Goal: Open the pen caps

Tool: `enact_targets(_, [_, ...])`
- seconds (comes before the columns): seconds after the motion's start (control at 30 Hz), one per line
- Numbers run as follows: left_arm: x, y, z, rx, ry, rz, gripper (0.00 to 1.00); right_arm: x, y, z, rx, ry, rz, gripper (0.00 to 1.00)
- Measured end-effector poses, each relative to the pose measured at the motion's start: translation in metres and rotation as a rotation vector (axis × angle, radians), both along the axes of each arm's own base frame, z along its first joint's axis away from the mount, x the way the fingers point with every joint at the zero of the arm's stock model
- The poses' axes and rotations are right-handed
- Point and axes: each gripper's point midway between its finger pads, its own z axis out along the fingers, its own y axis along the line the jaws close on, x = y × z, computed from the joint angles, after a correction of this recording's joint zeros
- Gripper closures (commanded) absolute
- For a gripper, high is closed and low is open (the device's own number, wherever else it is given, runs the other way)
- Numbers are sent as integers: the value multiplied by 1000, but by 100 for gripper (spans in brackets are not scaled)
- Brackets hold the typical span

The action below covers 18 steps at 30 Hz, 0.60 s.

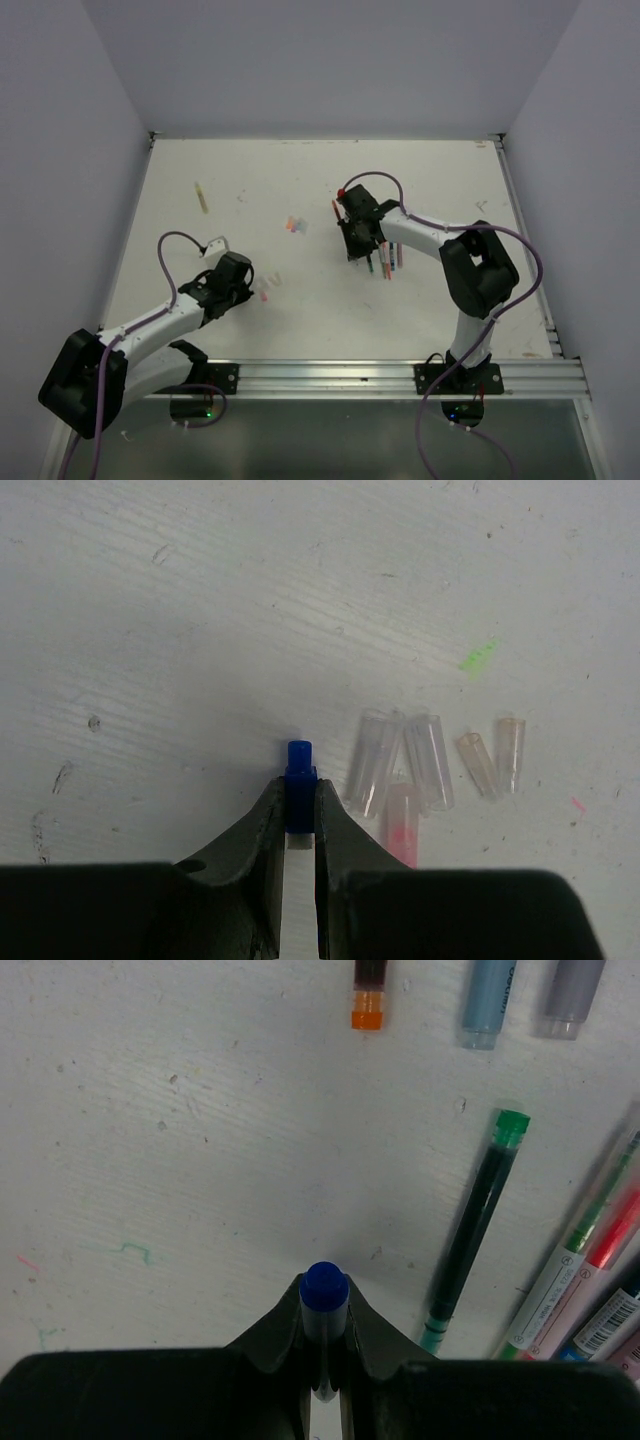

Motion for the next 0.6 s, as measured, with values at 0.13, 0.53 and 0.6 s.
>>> enact_targets(0.13, [-2,1,-3,-1,1,-1,84,-5,-9,-8,-35,9,-10,100])
enact_targets(0.53, [4,-4,-2,-23,-26,-4,67,-11,-22,-19,-78,7,-21,92])
enact_targets(0.6, [5,-5,-2,-28,-30,-5,66,-11,-22,-19,-77,2,-22,90])
